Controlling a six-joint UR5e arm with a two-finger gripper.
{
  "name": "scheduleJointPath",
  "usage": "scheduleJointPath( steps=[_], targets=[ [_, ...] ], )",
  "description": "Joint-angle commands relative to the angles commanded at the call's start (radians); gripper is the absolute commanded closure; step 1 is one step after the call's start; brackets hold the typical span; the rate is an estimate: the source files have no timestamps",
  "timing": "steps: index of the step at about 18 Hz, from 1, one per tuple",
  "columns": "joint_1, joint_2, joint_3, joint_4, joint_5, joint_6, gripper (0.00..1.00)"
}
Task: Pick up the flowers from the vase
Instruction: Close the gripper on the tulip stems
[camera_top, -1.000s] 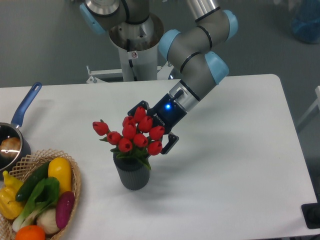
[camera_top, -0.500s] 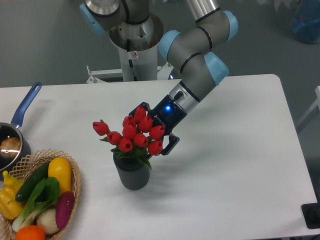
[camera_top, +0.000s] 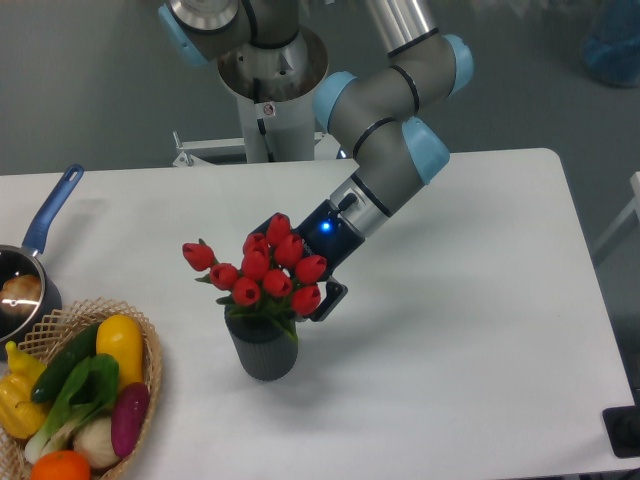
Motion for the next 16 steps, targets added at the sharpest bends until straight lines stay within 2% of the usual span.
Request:
scheduleJointPath(
  steps=[13, 14, 16],
  targets=[
    [0.023, 0.003, -0.023, 0.0, -0.078, 0.037, 0.0],
    [0.025, 0.003, -0.031, 0.0, -0.094, 0.049, 0.04],
    [0.026, 0.003, -0.04, 0.0, -0.109, 0.069, 0.19]
  ],
)
